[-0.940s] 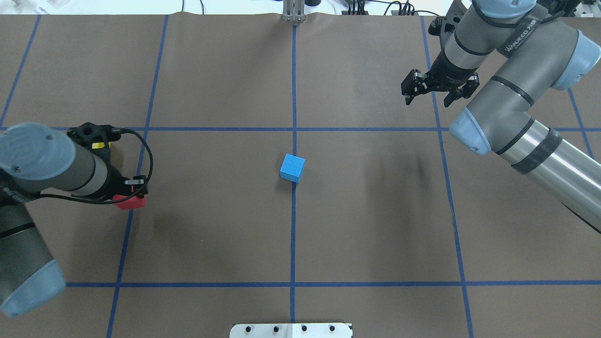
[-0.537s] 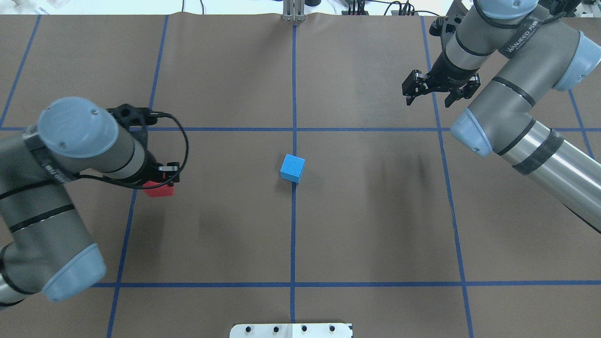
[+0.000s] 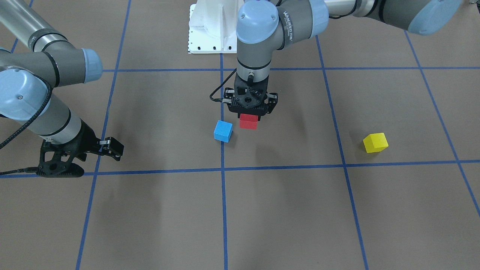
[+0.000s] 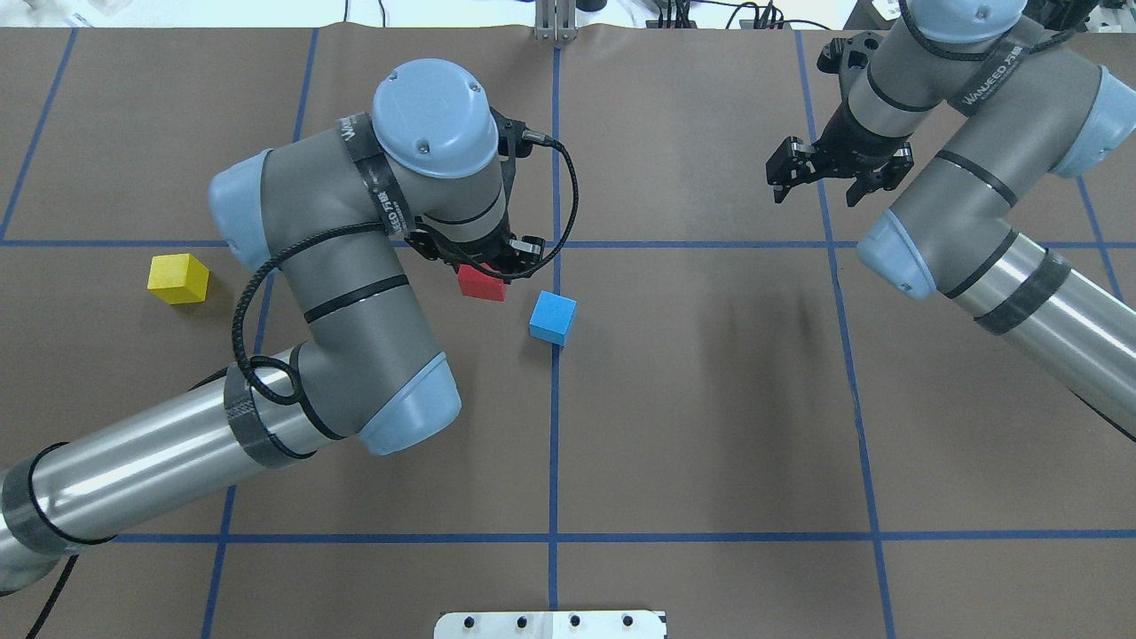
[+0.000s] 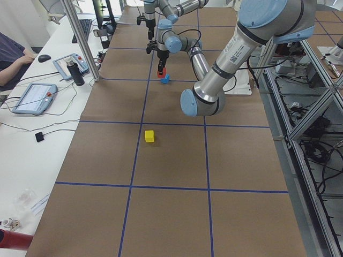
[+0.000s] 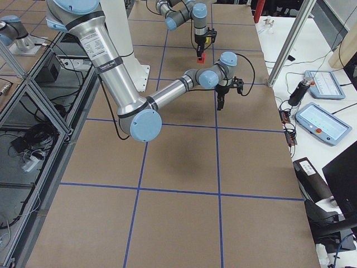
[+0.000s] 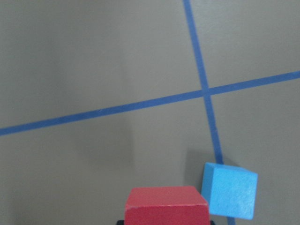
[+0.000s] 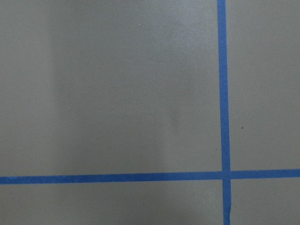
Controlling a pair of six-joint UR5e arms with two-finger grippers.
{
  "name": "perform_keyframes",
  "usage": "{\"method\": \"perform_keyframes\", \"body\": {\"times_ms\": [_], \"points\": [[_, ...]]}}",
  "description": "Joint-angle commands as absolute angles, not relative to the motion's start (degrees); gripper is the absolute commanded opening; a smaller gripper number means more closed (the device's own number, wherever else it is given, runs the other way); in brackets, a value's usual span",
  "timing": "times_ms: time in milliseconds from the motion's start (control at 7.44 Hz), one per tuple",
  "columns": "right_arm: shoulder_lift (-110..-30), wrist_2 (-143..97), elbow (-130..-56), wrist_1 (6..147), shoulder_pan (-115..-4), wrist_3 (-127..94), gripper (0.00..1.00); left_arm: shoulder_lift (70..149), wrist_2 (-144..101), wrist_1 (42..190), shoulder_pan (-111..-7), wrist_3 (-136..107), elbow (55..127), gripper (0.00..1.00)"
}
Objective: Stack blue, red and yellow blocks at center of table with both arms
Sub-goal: 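Grasp the red cube with the left gripper and carry it over the blue cube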
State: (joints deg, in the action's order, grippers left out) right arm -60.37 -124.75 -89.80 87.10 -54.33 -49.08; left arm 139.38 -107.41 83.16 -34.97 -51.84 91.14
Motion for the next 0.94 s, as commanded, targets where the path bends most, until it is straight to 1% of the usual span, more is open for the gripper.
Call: {"method": "perform_keyframes", "body": {"times_ms": [0,806], "points": [[-60.4,-124.7,-89.8,87.1,-54.3,-49.2,1.0,140.6,-107.4,90.2,-33.8,-50.4,85.6,0.0],[-60.6,-124.7,-89.7,87.2,-54.4,-49.1,1.0,141.6,-107.3,91.0,-30.5,-50.2,84.3,0.0]]}}
